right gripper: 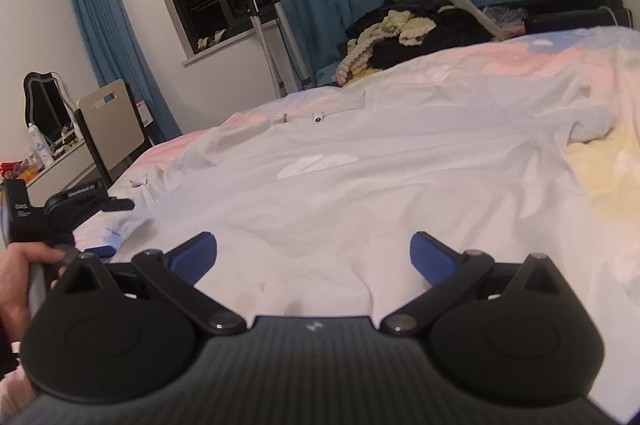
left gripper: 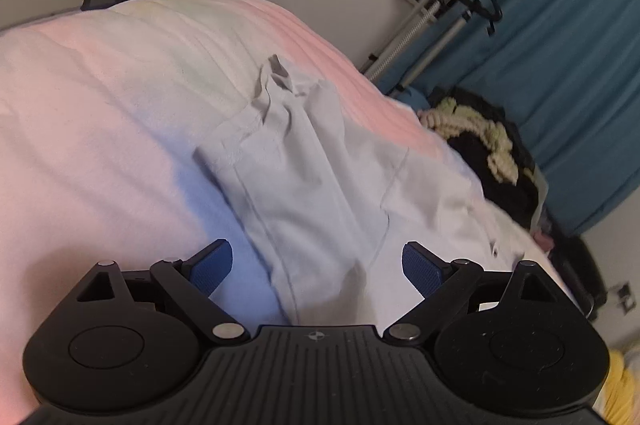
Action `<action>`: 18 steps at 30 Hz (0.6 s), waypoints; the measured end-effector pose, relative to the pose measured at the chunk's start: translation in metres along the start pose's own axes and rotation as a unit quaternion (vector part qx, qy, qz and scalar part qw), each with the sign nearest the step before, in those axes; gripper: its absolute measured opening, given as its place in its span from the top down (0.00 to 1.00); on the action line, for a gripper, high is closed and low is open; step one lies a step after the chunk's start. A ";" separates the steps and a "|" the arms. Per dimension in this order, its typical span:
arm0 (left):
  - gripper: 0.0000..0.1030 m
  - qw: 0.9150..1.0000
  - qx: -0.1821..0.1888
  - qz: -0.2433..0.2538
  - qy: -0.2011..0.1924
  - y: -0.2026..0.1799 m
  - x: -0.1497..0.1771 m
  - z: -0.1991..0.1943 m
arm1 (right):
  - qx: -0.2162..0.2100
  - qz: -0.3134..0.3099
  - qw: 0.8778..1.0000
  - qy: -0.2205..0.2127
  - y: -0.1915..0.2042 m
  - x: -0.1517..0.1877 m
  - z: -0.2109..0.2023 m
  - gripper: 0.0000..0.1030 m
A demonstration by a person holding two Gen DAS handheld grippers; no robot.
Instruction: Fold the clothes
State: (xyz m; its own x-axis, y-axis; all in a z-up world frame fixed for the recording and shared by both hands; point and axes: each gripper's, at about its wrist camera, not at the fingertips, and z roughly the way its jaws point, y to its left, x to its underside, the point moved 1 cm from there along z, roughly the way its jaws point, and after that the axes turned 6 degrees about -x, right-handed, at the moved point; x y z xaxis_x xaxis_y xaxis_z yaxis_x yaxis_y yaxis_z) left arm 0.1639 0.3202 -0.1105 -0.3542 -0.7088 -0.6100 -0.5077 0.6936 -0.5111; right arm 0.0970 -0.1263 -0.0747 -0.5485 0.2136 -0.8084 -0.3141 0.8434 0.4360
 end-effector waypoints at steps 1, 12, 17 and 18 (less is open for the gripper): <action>0.09 1.000 0.001 -0.013 -0.003 0.002 -0.004 0.006 | -0.001 0.013 1.000 0.002 -0.004 -0.001 0.001 0.00; 0.66 0.987 -0.117 0.099 -0.040 -0.038 0.000 0.034 | 0.010 0.091 0.996 0.007 -0.025 -0.010 0.008 0.00; 0.95 0.976 -0.112 0.171 -0.073 -0.074 0.000 0.011 | -0.006 0.127 0.992 -0.005 -0.034 -0.015 -0.005 0.00; 0.95 0.971 -0.111 0.195 -0.082 -0.087 0.002 0.004 | -0.006 0.125 0.992 -0.011 -0.034 -0.017 -0.009 0.00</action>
State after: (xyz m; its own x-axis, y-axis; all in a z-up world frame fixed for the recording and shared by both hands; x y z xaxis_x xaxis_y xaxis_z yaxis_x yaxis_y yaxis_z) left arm 0.2106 0.2592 -0.0693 -0.4322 -0.3549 -0.8290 -0.5233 0.8474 -0.0900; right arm 0.1100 -0.1630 -0.0720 -0.5942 0.4262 -0.6821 -0.1795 0.7564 0.6290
